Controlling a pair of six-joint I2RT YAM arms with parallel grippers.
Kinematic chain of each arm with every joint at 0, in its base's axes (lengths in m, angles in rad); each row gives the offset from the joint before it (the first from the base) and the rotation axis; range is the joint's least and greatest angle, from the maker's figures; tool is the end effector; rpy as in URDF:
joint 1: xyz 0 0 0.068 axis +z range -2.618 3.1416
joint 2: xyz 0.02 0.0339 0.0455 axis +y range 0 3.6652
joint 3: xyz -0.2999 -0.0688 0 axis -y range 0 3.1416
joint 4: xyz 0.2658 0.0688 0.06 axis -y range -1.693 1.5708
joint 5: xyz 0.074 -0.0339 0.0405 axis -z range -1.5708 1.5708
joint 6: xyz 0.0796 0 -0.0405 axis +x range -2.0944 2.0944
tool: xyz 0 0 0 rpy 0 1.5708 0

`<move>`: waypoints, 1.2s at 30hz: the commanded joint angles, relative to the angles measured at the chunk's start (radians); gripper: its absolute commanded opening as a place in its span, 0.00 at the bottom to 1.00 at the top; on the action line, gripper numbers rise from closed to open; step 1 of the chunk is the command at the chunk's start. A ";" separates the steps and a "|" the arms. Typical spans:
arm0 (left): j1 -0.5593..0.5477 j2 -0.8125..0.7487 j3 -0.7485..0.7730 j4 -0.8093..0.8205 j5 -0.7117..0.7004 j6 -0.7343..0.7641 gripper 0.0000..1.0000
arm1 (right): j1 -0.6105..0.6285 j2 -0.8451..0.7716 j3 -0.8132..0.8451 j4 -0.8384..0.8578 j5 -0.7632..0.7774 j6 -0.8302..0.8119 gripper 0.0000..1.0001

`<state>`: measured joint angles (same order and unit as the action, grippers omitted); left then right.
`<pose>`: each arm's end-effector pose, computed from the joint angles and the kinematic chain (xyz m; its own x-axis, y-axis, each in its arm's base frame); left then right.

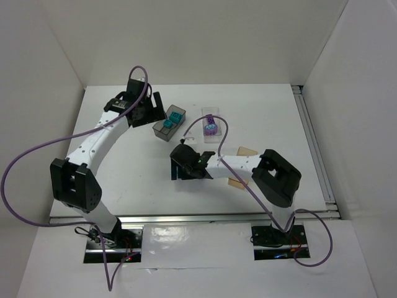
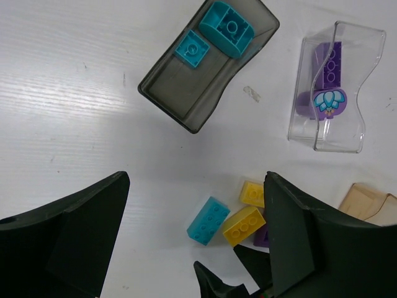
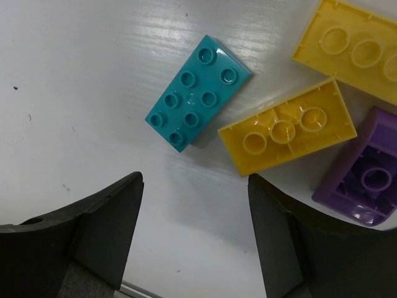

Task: Sort the legos into containers by color

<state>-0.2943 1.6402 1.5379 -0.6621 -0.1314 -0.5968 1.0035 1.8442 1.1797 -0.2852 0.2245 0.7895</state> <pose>0.4066 -0.1123 0.3394 -0.6586 -0.3826 -0.6480 -0.2092 0.9203 -0.3306 0.2489 0.3577 0.1623 -0.8421 -0.0335 -0.5383 -0.2197 0.9328 0.2857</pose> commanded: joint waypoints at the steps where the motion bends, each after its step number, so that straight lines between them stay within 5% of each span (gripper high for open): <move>1: 0.018 -0.060 0.005 0.024 0.013 0.032 0.93 | -0.003 0.009 0.054 -0.020 0.039 0.054 0.77; 9: 0.038 -0.060 -0.004 0.033 0.033 0.052 0.93 | -0.022 0.038 0.054 -0.107 0.127 0.094 0.89; 27: 0.058 -0.050 -0.022 0.033 0.052 0.071 0.93 | -0.069 0.099 0.095 -0.154 0.260 0.151 0.82; 36: 0.058 -0.049 -0.031 0.033 0.052 0.071 0.93 | -0.059 -0.025 -0.018 -0.042 0.216 0.103 0.97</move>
<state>-0.2424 1.6058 1.5166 -0.6502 -0.0910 -0.5488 0.9398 1.9007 1.2064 -0.3679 0.4309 0.9058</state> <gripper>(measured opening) 0.927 0.961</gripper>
